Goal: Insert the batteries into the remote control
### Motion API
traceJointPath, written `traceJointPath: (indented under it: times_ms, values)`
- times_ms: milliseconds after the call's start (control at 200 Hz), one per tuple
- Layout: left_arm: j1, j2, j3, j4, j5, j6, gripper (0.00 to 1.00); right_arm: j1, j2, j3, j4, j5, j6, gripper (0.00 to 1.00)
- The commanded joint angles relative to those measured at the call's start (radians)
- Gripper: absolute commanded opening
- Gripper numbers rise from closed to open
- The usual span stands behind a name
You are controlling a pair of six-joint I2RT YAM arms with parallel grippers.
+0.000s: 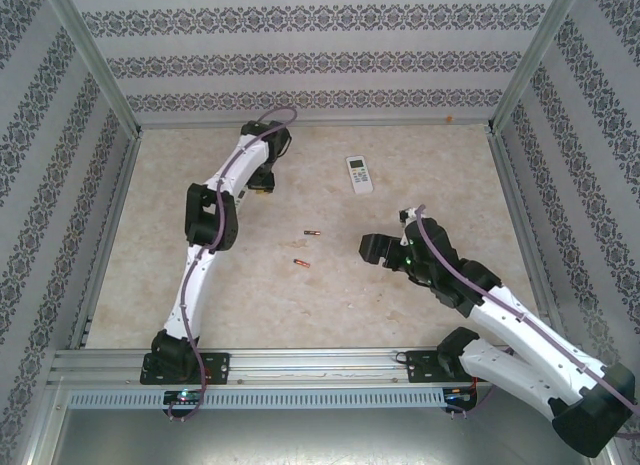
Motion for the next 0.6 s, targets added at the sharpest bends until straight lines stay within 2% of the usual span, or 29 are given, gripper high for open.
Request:
traceJointPath:
  times_ms: [0,130,305,445,599]
  values:
    - [0.011,-0.202,-0.068,0.079,0.165,0.045,0.71,-0.037,0.048,0.058,-0.007,0.012,-0.062,0.88]
    - [0.012,-0.447,-0.287,0.221,0.36,0.077,0.76,-0.115,0.183,0.141,0.017,0.025,-0.157,0.9]
    - [0.012,-0.905,-0.79,0.633,0.673,0.07,0.87,-0.202,0.492,0.356,-0.002,0.098,-0.348,0.92]
    - [0.012,-1.24,-1.125,0.878,0.775,0.026,0.95,-0.241,0.738,0.55,-0.049,0.107,-0.43,0.93]
    - [0.011,-1.52,-1.376,1.001,0.857,-0.023,1.0,-0.259,0.999,0.786,-0.121,0.118,-0.491,0.97]
